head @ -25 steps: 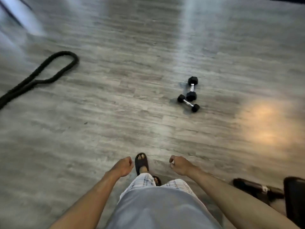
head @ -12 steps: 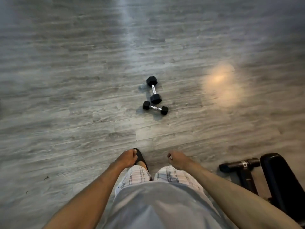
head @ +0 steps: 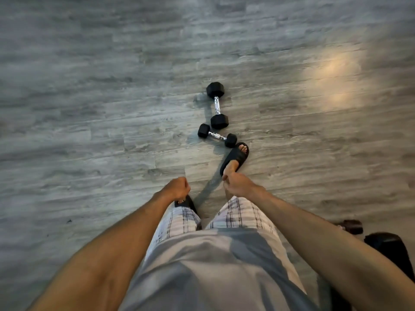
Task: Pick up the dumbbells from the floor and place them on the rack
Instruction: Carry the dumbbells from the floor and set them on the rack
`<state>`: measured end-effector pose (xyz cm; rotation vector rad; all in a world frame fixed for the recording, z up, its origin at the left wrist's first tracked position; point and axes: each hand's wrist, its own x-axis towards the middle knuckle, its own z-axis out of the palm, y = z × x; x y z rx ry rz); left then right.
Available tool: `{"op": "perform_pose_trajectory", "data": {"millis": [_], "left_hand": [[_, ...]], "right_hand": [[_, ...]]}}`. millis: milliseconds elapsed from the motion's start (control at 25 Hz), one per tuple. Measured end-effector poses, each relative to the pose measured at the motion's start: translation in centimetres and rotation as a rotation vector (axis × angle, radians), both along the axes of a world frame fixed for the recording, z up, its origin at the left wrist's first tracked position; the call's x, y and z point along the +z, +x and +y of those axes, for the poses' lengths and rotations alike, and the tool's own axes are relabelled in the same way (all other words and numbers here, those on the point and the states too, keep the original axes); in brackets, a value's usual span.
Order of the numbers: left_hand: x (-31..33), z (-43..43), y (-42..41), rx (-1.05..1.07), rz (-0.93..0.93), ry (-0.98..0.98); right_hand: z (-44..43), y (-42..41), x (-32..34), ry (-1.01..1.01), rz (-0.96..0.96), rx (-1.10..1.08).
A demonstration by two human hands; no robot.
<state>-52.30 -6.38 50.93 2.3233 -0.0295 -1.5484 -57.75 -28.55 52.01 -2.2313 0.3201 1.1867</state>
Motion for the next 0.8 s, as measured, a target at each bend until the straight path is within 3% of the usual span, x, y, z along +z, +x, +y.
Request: {"op": "perform_pose_trajectory", "data": {"millis": [400, 640, 800], "left_hand": [[-13.6, -15.2, 11.7, 0.517, 0.098, 0.042], [-28.6, -17.4, 16.0, 0.613, 0.177, 0.115], [-41.3, -16.9, 20.1, 0.682, 0.117, 0.184]], "right_hand": [[-10.6, 15.6, -14.8, 0.043, 0.032, 0.118], [-11.6, 19.4, -31.1, 0.017, 0.087, 0.097], [-11.2, 20.7, -43.8, -0.066, 0.08, 0.128]]}}
